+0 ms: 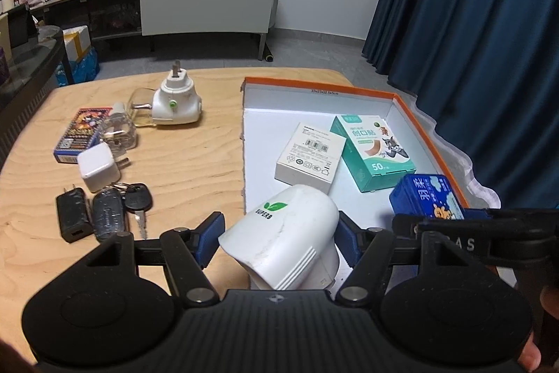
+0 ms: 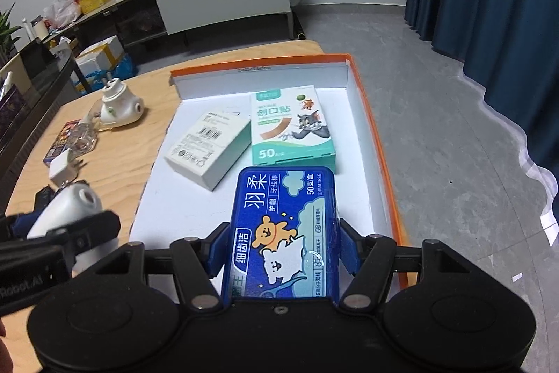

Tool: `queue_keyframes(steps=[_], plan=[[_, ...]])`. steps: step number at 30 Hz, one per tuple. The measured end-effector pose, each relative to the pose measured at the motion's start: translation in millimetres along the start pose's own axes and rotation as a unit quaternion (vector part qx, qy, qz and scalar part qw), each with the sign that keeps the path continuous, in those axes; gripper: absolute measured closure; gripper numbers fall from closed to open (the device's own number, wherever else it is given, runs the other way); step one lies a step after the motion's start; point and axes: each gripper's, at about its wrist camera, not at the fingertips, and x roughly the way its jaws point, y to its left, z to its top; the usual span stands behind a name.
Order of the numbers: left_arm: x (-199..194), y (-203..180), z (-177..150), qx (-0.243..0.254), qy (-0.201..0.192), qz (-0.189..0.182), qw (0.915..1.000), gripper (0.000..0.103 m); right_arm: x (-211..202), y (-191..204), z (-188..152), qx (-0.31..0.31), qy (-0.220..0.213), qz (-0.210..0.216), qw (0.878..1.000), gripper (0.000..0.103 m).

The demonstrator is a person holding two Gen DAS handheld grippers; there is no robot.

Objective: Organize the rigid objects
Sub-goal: 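Lower the blue tin into the lid with the right gripper while the left releases the white adapter there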

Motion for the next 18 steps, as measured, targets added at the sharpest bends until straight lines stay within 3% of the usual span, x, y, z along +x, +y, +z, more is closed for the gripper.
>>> queue_keyframes(steps=[8, 10, 18], plan=[[14.3, -4.8, 2.5, 0.008, 0.009, -0.007, 0.9999, 0.035, 13.4, -5.3, 12.1, 0.008, 0.006, 0.009, 1.0, 0.027], [17.1, -6.3, 3.3, 0.009, 0.013, -0.01, 0.9998, 0.035, 8.0, -6.5, 13.5, 0.008, -0.008, 0.007, 1.0, 0.022], [39.5, -26.4, 6.9, 0.02, 0.028, -0.033, 0.9989, 0.035, -25.4, -20.6, 21.8, 0.029, -0.059, -0.005, 0.998, 0.02]])
